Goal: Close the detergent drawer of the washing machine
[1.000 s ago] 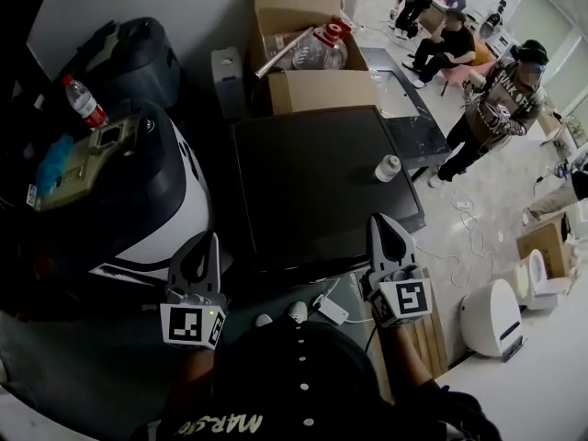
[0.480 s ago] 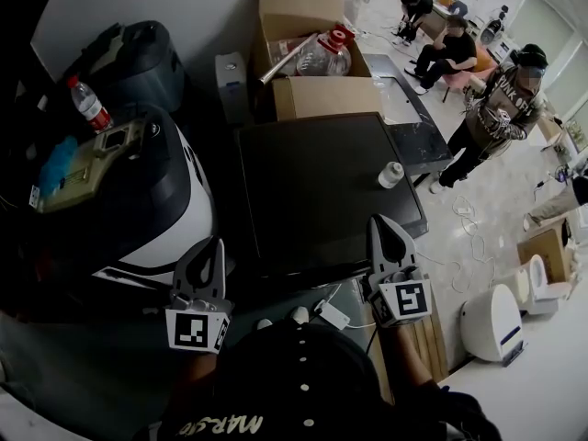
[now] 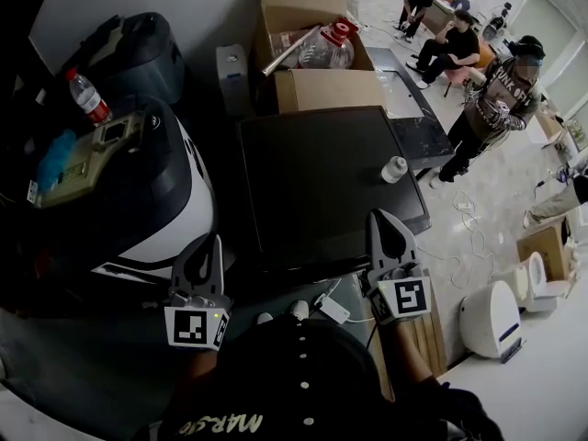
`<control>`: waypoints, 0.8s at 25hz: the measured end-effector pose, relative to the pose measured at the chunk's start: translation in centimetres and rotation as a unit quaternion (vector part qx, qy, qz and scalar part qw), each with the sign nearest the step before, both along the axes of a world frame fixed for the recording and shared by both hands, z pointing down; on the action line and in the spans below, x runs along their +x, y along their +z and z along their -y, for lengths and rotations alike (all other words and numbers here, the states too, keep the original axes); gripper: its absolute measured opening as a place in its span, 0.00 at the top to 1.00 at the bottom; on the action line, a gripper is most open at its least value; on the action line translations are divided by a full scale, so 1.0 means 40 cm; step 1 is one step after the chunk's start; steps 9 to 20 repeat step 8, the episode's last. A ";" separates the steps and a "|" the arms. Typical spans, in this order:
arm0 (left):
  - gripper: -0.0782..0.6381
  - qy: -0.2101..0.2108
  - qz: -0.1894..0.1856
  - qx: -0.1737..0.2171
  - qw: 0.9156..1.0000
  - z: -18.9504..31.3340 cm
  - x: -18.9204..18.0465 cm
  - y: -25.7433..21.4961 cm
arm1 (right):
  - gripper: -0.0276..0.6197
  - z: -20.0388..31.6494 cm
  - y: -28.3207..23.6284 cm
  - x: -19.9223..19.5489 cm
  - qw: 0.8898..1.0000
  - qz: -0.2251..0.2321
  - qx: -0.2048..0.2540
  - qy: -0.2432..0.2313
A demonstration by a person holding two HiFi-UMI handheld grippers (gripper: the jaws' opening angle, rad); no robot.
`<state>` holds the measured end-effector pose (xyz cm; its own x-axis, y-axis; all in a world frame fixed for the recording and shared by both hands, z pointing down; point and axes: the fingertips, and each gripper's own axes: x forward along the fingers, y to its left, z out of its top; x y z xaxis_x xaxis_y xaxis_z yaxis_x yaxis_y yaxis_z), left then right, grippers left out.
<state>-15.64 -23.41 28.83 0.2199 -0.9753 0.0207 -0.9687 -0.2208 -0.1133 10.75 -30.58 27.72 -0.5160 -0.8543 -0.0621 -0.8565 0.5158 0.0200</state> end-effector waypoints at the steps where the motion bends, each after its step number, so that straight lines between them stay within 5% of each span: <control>1: 0.89 0.000 0.000 -0.001 1.000 -0.001 0.000 0.001 | 0.91 0.001 -0.001 -0.001 1.000 -0.004 -0.005 0.005; 20: 0.89 0.000 0.002 -0.003 1.000 -0.003 -0.005 0.006 | 0.91 -0.001 0.002 -0.011 1.000 -0.005 -0.010 0.010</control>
